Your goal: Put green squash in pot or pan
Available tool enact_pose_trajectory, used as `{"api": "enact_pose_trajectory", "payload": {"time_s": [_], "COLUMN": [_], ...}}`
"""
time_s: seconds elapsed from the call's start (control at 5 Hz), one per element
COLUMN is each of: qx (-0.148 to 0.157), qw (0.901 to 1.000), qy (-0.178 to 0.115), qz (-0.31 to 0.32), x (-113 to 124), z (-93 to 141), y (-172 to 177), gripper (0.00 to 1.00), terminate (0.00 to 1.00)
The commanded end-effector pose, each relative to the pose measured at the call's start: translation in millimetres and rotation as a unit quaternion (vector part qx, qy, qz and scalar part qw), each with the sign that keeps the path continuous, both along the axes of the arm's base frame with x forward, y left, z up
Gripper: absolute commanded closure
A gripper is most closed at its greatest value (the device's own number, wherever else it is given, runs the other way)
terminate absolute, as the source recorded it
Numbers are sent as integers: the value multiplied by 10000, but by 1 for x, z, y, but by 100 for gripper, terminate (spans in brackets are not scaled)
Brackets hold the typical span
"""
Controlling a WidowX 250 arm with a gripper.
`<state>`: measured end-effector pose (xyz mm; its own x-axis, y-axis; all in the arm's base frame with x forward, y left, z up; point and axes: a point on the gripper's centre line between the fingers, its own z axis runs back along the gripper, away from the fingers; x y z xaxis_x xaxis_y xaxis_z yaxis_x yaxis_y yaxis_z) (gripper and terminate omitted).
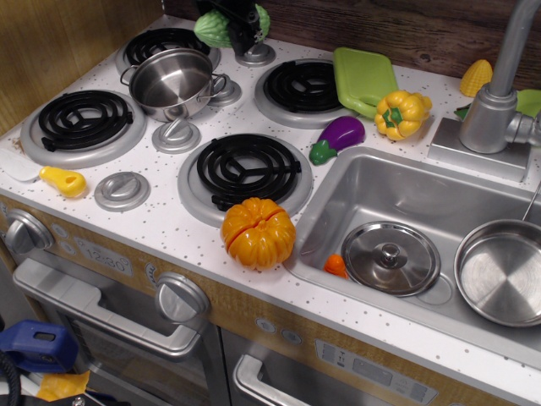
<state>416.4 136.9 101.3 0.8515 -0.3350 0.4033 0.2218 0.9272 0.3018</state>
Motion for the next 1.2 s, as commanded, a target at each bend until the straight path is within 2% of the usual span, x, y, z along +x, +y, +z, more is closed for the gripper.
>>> {"api": "enact_pose_trajectory", "payload": {"time_s": [0.0,0.2,0.4,0.6,0.8,1.0], "qx": [156,192,280,204,204,204], "qw": [9971,9931,9911,9887,9887,9887], "qy": [-673,-953,-1175,-1426,-1426,-1426], "qz": [312,657,560,408,408,408], "x": [-16,-24,-27,-23,-23,-23], "z": [28,11,-1,-14,-14,-14], "y": [32,47,60,71,71,71], "gripper": [100,100,0,0,0,0], "terminate": [0,0,0,0,0,100]}}
